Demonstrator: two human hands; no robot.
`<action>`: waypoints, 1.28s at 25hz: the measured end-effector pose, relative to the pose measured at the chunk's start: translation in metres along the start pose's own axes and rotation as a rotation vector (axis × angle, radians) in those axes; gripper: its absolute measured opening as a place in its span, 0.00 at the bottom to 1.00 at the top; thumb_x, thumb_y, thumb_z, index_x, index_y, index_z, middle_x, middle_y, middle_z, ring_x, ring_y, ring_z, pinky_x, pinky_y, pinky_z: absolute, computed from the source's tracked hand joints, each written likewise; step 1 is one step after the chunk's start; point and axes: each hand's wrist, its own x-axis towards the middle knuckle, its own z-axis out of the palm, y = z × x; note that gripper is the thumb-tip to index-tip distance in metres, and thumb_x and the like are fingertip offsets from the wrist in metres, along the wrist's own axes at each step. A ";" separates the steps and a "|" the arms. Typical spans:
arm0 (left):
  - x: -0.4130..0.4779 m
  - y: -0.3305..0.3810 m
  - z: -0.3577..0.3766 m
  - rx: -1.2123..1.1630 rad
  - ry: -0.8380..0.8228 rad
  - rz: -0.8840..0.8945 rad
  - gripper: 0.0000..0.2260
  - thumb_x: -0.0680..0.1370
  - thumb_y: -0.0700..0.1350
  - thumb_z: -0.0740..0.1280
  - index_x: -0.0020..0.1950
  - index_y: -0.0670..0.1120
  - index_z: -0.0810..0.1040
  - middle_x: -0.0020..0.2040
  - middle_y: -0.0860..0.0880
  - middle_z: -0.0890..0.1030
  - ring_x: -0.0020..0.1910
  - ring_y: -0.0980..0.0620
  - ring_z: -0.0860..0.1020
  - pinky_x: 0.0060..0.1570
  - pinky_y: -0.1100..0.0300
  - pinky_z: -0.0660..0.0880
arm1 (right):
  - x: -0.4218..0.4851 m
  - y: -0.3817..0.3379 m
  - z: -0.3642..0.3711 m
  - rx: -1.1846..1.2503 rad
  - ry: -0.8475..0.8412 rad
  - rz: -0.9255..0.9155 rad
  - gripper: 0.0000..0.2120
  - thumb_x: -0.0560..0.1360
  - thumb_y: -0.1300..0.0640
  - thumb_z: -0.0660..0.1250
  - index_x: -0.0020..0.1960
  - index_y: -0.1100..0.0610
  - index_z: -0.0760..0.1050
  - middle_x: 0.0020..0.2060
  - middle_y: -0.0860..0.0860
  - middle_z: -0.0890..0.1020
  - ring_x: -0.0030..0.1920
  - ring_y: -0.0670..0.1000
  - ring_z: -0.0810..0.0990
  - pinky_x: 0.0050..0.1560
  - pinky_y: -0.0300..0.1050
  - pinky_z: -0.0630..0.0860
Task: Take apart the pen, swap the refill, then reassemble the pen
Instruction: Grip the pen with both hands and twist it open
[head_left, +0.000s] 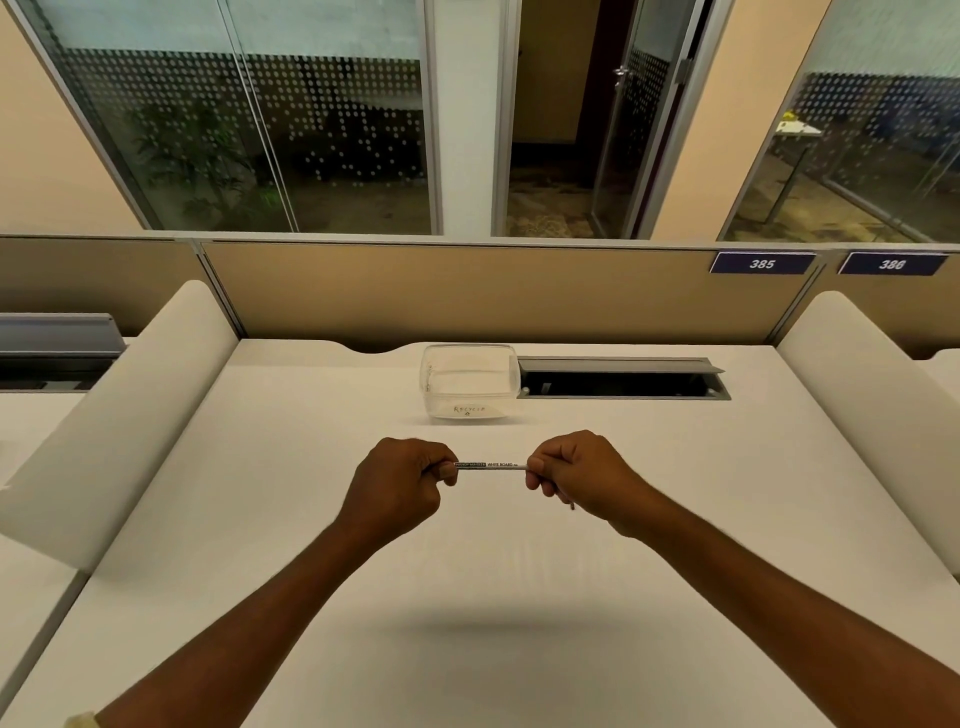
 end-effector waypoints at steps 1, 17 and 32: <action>0.000 0.000 0.000 -0.006 -0.011 -0.017 0.11 0.81 0.40 0.70 0.41 0.51 0.86 0.27 0.58 0.76 0.28 0.58 0.72 0.32 0.62 0.65 | -0.001 0.001 0.003 -0.018 0.043 -0.018 0.18 0.83 0.55 0.67 0.37 0.51 0.86 0.28 0.46 0.82 0.26 0.40 0.73 0.32 0.35 0.71; 0.009 -0.006 0.003 -0.060 -0.134 -0.093 0.16 0.81 0.42 0.69 0.35 0.56 0.83 0.25 0.59 0.78 0.27 0.58 0.74 0.33 0.59 0.70 | -0.006 0.023 0.012 -0.212 0.323 -0.447 0.07 0.75 0.68 0.76 0.50 0.60 0.90 0.42 0.51 0.90 0.38 0.42 0.83 0.46 0.40 0.81; -0.002 -0.003 0.004 0.119 -0.028 0.094 0.09 0.78 0.38 0.70 0.44 0.52 0.86 0.40 0.53 0.87 0.42 0.48 0.82 0.39 0.56 0.76 | -0.003 0.009 -0.006 0.005 -0.289 0.078 0.18 0.85 0.53 0.64 0.39 0.52 0.85 0.32 0.48 0.82 0.30 0.45 0.74 0.34 0.37 0.70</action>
